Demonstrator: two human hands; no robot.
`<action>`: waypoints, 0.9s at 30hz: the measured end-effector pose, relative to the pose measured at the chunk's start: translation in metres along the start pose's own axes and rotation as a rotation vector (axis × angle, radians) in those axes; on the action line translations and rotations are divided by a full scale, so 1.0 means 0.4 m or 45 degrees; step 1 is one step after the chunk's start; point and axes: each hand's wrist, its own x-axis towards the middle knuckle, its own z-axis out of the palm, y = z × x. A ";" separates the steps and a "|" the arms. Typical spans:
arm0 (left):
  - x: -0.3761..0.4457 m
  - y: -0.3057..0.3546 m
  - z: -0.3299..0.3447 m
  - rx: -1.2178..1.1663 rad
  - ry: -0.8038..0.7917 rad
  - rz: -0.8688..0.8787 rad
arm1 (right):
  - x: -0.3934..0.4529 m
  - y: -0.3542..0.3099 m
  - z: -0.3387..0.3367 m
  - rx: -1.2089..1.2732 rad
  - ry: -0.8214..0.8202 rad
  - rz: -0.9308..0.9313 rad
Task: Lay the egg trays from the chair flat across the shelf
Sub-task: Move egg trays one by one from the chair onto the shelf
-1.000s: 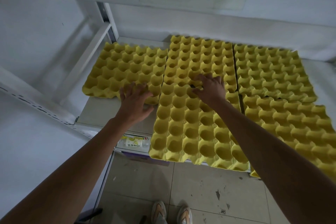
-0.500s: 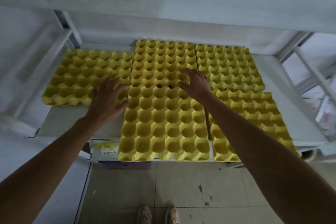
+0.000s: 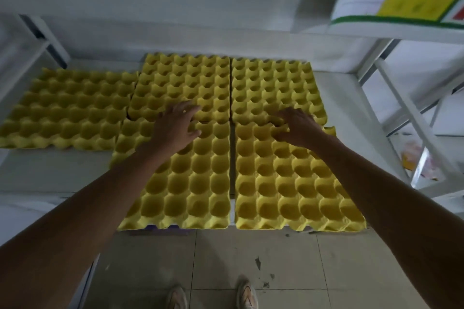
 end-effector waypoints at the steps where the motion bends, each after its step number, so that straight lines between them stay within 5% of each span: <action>1: 0.003 0.000 0.006 -0.004 -0.012 -0.038 | 0.007 0.005 0.004 -0.004 0.009 -0.032; 14: 0.021 0.030 0.002 -0.157 -0.077 -0.255 | 0.049 0.016 0.003 -0.095 -0.005 -0.057; 27: 0.011 0.038 0.019 -0.081 -0.012 -0.243 | 0.055 -0.024 0.002 -0.176 -0.003 -0.001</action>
